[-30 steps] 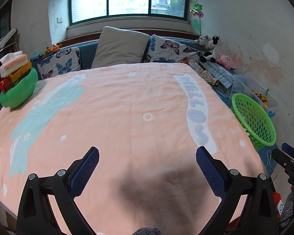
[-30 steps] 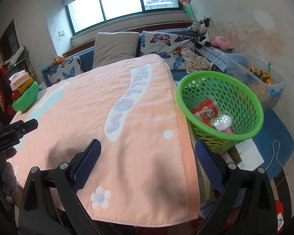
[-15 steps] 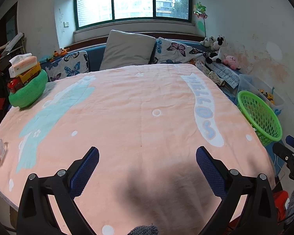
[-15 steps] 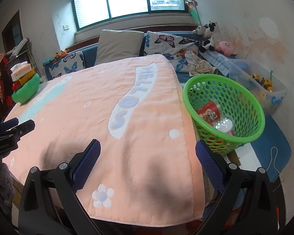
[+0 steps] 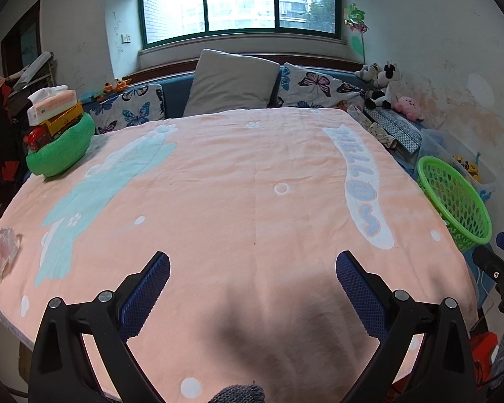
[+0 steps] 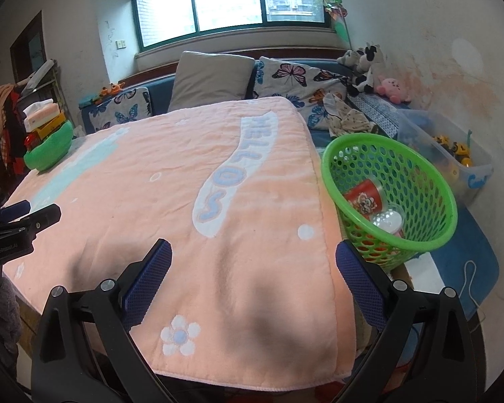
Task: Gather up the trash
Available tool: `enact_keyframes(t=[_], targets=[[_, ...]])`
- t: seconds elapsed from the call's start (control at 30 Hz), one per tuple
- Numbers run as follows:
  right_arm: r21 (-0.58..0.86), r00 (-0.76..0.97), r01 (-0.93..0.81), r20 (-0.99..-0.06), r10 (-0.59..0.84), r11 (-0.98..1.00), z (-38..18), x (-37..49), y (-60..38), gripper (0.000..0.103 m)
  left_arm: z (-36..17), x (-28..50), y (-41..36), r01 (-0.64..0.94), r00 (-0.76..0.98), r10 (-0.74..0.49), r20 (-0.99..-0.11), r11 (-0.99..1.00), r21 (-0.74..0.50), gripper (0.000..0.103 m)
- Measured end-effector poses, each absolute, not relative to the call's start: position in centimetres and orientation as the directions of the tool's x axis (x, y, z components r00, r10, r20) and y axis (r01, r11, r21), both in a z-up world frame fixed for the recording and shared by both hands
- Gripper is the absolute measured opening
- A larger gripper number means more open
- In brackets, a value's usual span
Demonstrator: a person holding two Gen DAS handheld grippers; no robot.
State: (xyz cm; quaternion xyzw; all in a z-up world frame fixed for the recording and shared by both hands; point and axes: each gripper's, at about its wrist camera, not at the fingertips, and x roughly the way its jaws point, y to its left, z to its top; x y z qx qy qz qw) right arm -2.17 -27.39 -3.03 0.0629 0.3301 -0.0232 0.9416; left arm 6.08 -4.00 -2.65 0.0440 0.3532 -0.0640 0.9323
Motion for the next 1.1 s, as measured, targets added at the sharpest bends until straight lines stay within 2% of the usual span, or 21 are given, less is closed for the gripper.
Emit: enact_keyframes(t=[1.1], targets=[[0.107,0.776,0.04,-0.63,0.037,0.993,-3.5,-1.2,-26.1,0.098,-2.6,5.9,-2.2,0.09,0.747,-0.043,-0.663,0.995,0.038,0.096]])
